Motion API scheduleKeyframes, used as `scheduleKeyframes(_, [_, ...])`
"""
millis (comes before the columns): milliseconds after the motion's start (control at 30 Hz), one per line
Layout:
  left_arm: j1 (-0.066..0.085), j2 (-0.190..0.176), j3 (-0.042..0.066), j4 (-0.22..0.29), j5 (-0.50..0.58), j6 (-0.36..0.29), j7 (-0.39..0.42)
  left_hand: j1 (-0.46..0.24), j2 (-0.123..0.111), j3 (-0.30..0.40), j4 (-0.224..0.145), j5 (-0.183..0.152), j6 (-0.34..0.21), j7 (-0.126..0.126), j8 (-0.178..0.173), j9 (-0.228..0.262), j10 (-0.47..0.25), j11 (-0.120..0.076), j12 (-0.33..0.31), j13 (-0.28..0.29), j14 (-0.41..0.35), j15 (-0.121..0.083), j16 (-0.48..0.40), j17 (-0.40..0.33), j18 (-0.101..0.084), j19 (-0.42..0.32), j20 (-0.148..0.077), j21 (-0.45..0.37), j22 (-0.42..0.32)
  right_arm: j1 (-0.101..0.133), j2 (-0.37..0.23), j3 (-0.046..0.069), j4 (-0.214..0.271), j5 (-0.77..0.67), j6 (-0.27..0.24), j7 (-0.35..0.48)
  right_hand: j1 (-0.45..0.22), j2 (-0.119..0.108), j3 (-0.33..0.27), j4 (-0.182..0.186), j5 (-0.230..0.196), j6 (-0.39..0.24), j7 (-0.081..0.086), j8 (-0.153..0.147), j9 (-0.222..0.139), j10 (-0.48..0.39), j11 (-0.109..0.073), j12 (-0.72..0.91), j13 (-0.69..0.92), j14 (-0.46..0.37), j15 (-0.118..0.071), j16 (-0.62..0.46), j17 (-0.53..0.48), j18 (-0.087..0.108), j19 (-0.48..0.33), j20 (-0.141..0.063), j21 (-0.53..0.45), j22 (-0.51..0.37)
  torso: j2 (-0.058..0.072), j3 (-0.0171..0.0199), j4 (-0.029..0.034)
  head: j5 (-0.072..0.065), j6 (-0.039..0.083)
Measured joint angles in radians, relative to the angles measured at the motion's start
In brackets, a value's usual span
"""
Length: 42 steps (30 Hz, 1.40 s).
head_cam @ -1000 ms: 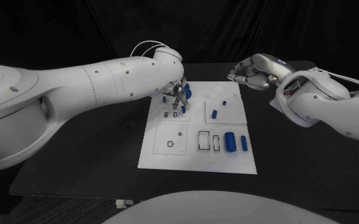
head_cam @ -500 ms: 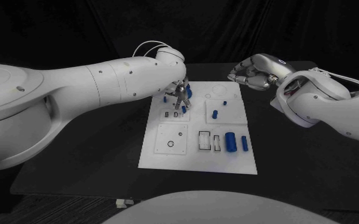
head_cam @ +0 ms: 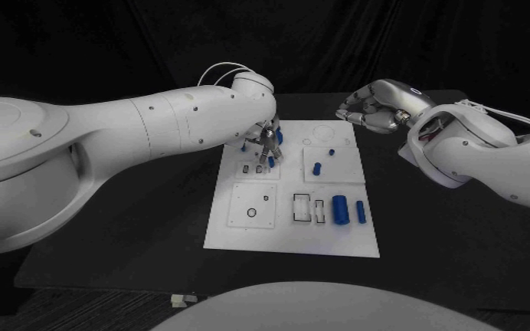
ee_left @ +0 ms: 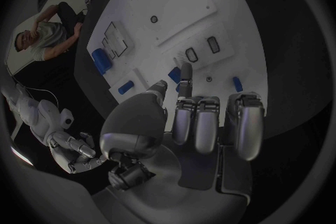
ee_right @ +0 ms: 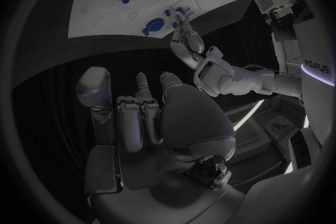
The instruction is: Assemble the parts on the task board
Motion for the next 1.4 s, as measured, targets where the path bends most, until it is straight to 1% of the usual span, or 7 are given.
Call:
scheduleKeyframes(133, [-0.002,0.004,0.0,-0.002,0.0,0.004,0.001,0.0,0.0,0.007,-0.001,0.0,0.0,0.0,-0.004,0.002,0.0,0.0,0.0,0.0,0.0,0.0,0.0,0.0,0.0,0.004,-0.004,0.0,0.0,0.0,0.0,0.0,-0.001,0.0,0.0,0.0,0.003,-0.003,0.0,0.0,0.0,0.004,0.004,0.0,0.0,0.0,0.0,0.0,0.0,0.0,0.0,0.0,0.0,0.0,0.0,0.0,-0.002,0.0,0.0,-0.0001,0.0,0.0,0.0])
scheduleKeyframes(500, [-0.006,0.01,0.0,-0.011,0.0,0.015,0.004,0.0,0.0,0.02,-0.013,0.004,0.0,0.0,-0.01,0.008,0.0,0.0,-0.008,0.0,0.0,0.0,0.0,0.0,0.0,0.0,-0.007,-0.004,0.0,0.0,0.001,0.0,-0.003,0.0,0.0,0.0,0.004,-0.004,0.0,0.0,0.0,0.004,0.004,0.0,0.0,0.0,0.0,0.0,0.0,0.0,0.0,0.0,0.0,0.0,0.0,0.0,-0.006,0.0,0.0,-0.0002,0.0001,-0.005,0.0])
scheduleKeyframes(600, [-0.007,0.01,0.0,-0.015,0.0,0.018,0.005,0.005,-0.005,0.028,-0.016,0.004,0.0,0.0,-0.015,0.01,0.0,0.0,-0.008,0.0,0.0,0.0,0.0,0.0,0.0,0.0,-0.007,-0.004,0.0,0.0,0.001,0.0,-0.003,0.0,0.0,0.0,0.004,-0.004,0.0,0.0,0.0,0.004,0.004,0.0,0.0,0.0,0.0,0.0,0.0,0.0,0.0,0.0,0.0,0.0,0.0,0.0,-0.006,0.0,0.0,-0.0002,0.0,-0.005,0.0])
scheduleKeyframes(900, [-0.011,0.014,0.0,-0.017,0.0,0.02,0.007,0.005,-0.005,0.034,-0.023,0.004,0.0,0.0,-0.019,0.013,0.0,0.0,-0.012,0.0,0.0,0.0,0.0,0.0,0.0,0.0,-0.007,-0.008,0.0,0.0,0.002,0.0,-0.005,0.0,0.0,0.0,0.004,-0.004,0.0,0.0,0.0,0.004,0.004,0.0,0.0,0.0,0.0,0.0,0.0,0.0,0.0,0.0,0.0,0.0,0.0,0.0,-0.006,0.0,0.0,-0.0003,0.0001,-0.002,0.0])
scheduleKeyframes(1133, [-0.012,0.015,0.0,-0.023,0.0,0.02,0.008,0.015,-0.014,0.056,-0.039,0.019,0.0,0.0,-0.026,0.018,0.0,0.0,-0.016,0.0,0.0,0.0,0.0,0.0,0.0,0.0,-0.007,-0.012,0.0,0.0,0.002,0.0,-0.005,0.0,0.0,0.0,0.004,-0.004,0.0,0.0,0.0,0.007,0.0,0.0,0.001,0.0,0.0,0.0,0.0,0.0,0.0,0.0,0.0,0.0,0.0,0.0,-0.006,0.0,0.0,-0.0004,0.0001,-0.002,0.0])
scheduleKeyframes(1267, [-0.013,0.015,0.0,-0.024,0.0,0.02,0.009,0.015,-0.014,0.059,-0.037,0.019,0.0,0.0,-0.026,0.019,0.0,0.0,-0.016,0.0,0.0,0.0,0.0,0.0,0.0,0.0,-0.007,-0.012,0.0,0.0,0.001,0.0,-0.005,0.0,0.0,0.0,0.004,-0.004,0.0,0.0,0.0,0.007,0.0,0.0,0.001,0.0,0.0,0.0,0.0,0.0,0.0,0.0,0.0,0.0,0.0,0.0,-0.006,0.001,0.0,-0.0004,0.0001,-0.003,0.0])
scheduleKeyframes(1400, [-0.013,0.015,0.0,-0.026,0.0,0.02,0.01,0.019,-0.01,0.068,-0.045,0.028,-0.007,0.001,-0.031,0.021,0.0,0.0,-0.02,0.0,0.0,0.0,0.0,0.0,0.0,0.0,-0.007,-0.012,0.0,0.0,0.001,0.0,-0.005,0.0,0.001,0.0,0.004,-0.004,0.0,0.0,0.0,0.007,0.0,0.0,0.001,0.0,0.0,0.0,0.0,0.0,0.0,0.0,0.0,0.0,0.0,0.0,-0.006,0.001,0.0,-0.0004,0.0001,-0.003,0.0])
